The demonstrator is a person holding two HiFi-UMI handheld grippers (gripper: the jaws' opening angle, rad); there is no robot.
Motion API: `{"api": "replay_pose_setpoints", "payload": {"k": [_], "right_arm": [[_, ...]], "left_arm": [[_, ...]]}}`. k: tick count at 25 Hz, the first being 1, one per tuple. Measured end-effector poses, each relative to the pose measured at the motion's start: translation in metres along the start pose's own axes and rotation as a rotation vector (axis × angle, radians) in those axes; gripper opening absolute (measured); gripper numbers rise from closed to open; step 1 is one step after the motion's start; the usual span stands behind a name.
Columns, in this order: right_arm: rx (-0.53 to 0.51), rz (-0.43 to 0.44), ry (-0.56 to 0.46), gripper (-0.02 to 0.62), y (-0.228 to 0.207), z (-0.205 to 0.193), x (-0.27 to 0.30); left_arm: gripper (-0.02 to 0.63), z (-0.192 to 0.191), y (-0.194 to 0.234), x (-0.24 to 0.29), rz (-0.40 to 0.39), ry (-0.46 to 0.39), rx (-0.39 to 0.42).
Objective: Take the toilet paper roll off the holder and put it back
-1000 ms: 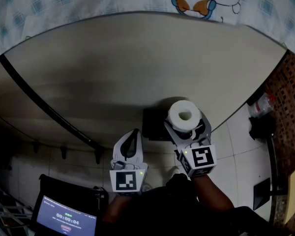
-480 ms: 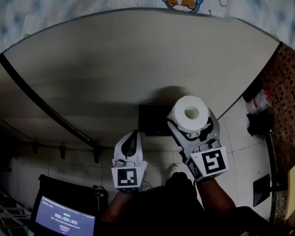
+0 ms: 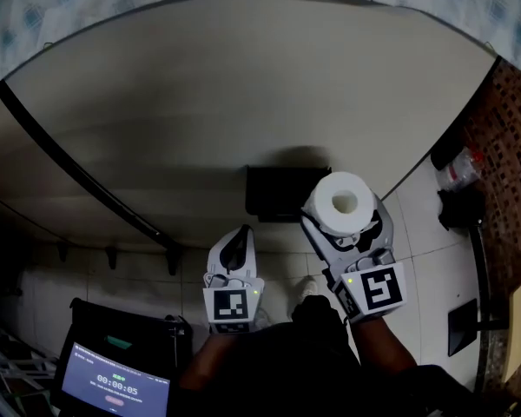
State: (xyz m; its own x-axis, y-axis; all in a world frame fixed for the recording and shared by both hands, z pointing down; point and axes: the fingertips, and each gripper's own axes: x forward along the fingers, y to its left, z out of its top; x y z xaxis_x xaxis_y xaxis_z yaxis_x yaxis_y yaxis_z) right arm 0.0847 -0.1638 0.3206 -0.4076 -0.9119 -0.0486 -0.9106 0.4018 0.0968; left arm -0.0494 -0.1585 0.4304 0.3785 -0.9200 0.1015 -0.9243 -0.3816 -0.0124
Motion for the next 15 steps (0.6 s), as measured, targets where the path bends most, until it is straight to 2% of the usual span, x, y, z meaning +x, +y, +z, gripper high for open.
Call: {"api": "replay_pose_setpoints", "payload": {"k": [7,10,13,15], "right_arm": [[0.010,-0.007,0.017,0.456,0.008,-0.008,-0.006],[0.006,-0.016,0.015,0.456,0.004,-0.006,-0.013],[0.010,-0.018,0.002,0.456,-0.001,0.000,-0.023],[0.009,-0.023,0.006,0.456,-0.005,0.000,-0.027]], "left_arm": [[0.018,-0.035,-0.003,0.008,-0.029,0.075,-0.001],[0.055,-0.039,-0.011,0.011,-0.044,0.098,0.010],[0.056,-0.046,-0.021,0.015,-0.052,0.142,0.024],[0.109,-0.053,-0.025,0.020,-0.062,0.182,0.025]]}}
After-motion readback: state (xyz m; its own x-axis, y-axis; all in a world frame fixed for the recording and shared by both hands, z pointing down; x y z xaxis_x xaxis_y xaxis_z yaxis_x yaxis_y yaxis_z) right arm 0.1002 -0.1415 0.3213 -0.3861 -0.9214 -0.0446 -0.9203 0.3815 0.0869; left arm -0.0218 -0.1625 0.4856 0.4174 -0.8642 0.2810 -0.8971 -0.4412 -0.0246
